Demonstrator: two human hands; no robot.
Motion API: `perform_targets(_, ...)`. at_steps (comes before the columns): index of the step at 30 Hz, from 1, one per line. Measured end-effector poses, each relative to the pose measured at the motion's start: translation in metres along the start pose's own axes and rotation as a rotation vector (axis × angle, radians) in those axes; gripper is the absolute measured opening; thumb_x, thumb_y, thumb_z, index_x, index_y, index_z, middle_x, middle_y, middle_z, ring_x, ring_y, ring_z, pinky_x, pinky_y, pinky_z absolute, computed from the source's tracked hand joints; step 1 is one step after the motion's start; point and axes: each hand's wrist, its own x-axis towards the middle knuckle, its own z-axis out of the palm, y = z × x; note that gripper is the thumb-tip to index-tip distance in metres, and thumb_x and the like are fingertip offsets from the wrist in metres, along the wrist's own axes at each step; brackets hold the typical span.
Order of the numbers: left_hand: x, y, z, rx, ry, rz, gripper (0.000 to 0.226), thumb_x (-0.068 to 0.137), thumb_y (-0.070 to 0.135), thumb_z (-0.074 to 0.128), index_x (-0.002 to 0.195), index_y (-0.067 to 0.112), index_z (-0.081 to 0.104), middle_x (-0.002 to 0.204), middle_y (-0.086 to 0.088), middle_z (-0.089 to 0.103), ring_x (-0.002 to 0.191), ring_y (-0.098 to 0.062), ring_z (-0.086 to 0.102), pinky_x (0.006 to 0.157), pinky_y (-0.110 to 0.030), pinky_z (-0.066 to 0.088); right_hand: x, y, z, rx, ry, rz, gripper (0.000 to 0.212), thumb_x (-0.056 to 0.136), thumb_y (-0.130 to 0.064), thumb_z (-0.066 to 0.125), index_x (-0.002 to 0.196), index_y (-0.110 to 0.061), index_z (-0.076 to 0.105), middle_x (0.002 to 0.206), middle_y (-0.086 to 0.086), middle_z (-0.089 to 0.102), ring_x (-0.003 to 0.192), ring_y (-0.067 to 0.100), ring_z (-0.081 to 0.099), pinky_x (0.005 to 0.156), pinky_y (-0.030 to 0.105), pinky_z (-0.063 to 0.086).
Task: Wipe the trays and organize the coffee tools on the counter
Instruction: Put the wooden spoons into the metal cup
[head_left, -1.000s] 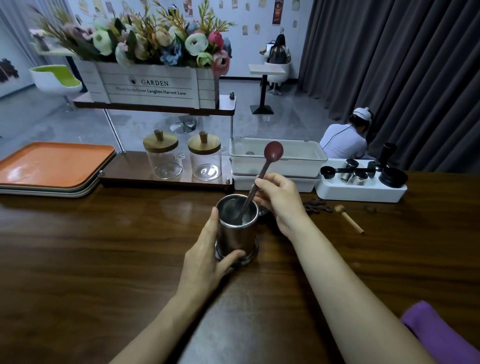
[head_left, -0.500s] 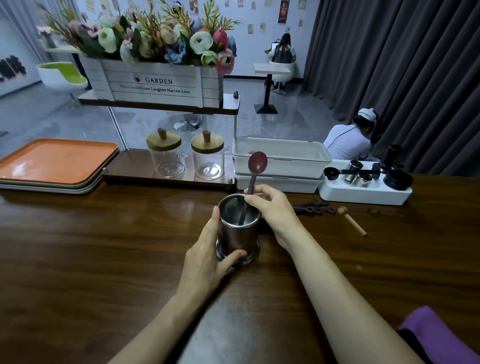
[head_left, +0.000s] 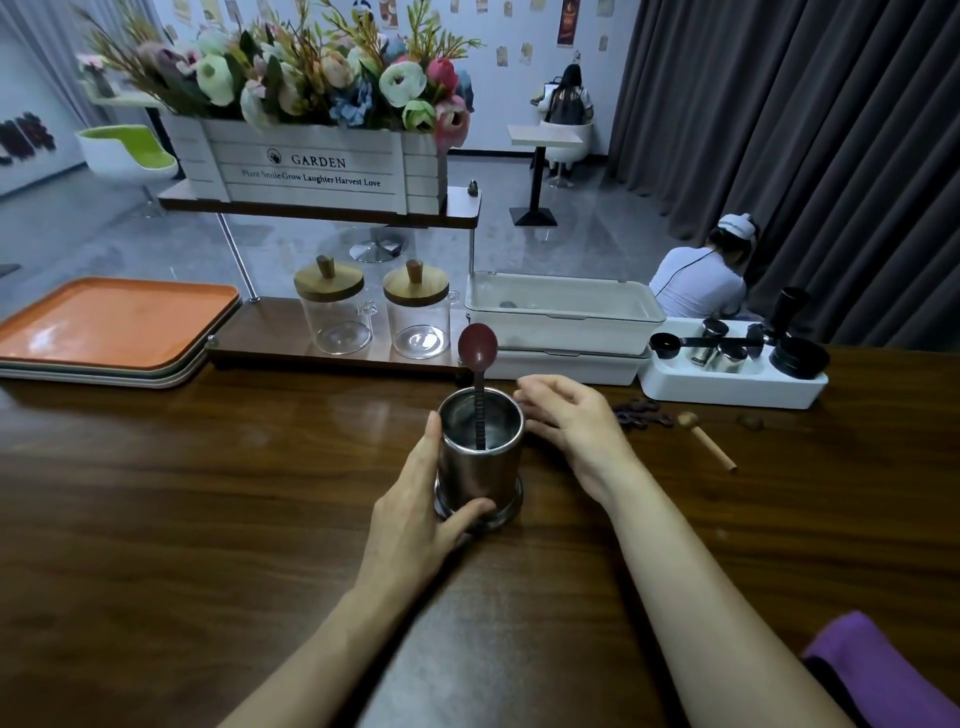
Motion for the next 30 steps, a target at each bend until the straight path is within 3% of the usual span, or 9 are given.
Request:
perform_targets(4, 0.0, 0.001, -0.001, 0.009, -0.006, -0.003, 0.122, 0.075, 0.046, 0.085, 0.144, 0.07, -0.013, 0.157, 0.011, 0.043, 0.135, -0.007, 0.05, 0.106, -0.015, 0.035, 0.018, 0.011, -0.034, -0.532, 0.242, -0.13, 0.016, 0.094, -0.03, 0.069, 0.106, -0.026, 0.077, 0.104, -0.01, 0.075, 0.105, 0.012, 0.066, 0.096, 0.034, 0.052)
perform_targets(7, 0.0, 0.001, -0.001, 0.003, -0.017, 0.001, 0.121, 0.076, 0.047, 0.083, 0.145, 0.07, -0.013, 0.157, 0.011, 0.042, 0.137, -0.008, 0.049, 0.107, -0.017, 0.036, 0.031, 0.02, -0.047, -0.956, 0.247, -0.164, 0.027, 0.097, -0.032, 0.064, 0.121, -0.025, 0.073, 0.12, -0.002, 0.07, 0.12, 0.023, 0.056, 0.099, 0.037, 0.044)
perform_targets(9, 0.0, 0.001, -0.002, -0.004, -0.024, -0.002, 0.118, 0.075, 0.052, 0.08, 0.146, 0.069, -0.013, 0.157, 0.01, 0.042, 0.136, -0.009, 0.05, 0.107, -0.021, 0.038, 0.038, 0.022, -0.049, -1.086, 0.231, -0.17, 0.03, 0.099, -0.031, 0.061, 0.127, -0.023, 0.07, 0.124, -0.001, 0.066, 0.122, 0.026, 0.049, 0.101, 0.041, 0.042)
perform_targets(18, 0.001, -0.001, 0.001, 0.004, -0.019, -0.009, 0.116, 0.073, 0.057, 0.077, 0.146, 0.068, -0.014, 0.155, 0.012, 0.043, 0.133, -0.008, 0.051, 0.105, -0.018, 0.038, 0.061, 0.031, -0.044, -1.297, 0.139, -0.263, 0.023, 0.099, -0.033, 0.059, 0.112, -0.024, 0.076, 0.113, -0.002, 0.07, 0.106, 0.026, 0.049, 0.094, 0.04, 0.042)
perform_targets(21, 0.002, -0.001, 0.001, 0.013, -0.017, -0.013, 0.115, 0.073, 0.059, 0.075, 0.147, 0.067, -0.013, 0.151, 0.021, 0.038, 0.13, 0.002, 0.046, 0.102, -0.003, 0.031, 0.068, 0.029, -0.04, -1.307, 0.119, -0.248, 0.023, 0.098, -0.034, 0.061, 0.111, -0.023, 0.076, 0.111, 0.0, 0.068, 0.106, 0.026, 0.047, 0.093, 0.04, 0.042)
perform_targets(23, 0.002, -0.002, 0.002, 0.02, -0.017, -0.018, 0.118, 0.074, 0.054, 0.08, 0.148, 0.065, -0.012, 0.152, 0.017, 0.041, 0.128, 0.004, 0.046, 0.099, 0.004, 0.027, 0.071, 0.029, -0.039, -1.317, 0.097, -0.233, 0.023, 0.096, -0.036, 0.064, 0.11, -0.023, 0.076, 0.112, 0.0, 0.065, 0.107, 0.026, 0.047, 0.094, 0.041, 0.043)
perform_targets(30, 0.003, -0.001, 0.003, 0.035, -0.007, -0.019, 0.122, 0.075, 0.05, 0.084, 0.147, 0.067, -0.013, 0.155, 0.008, 0.046, 0.132, -0.006, 0.05, 0.097, 0.004, 0.029, 0.069, 0.019, -0.036, -1.156, 0.107, -0.19, 0.01, 0.093, -0.034, 0.068, 0.093, -0.028, 0.076, 0.099, -0.005, 0.063, 0.105, 0.024, 0.05, 0.085, 0.038, 0.044)
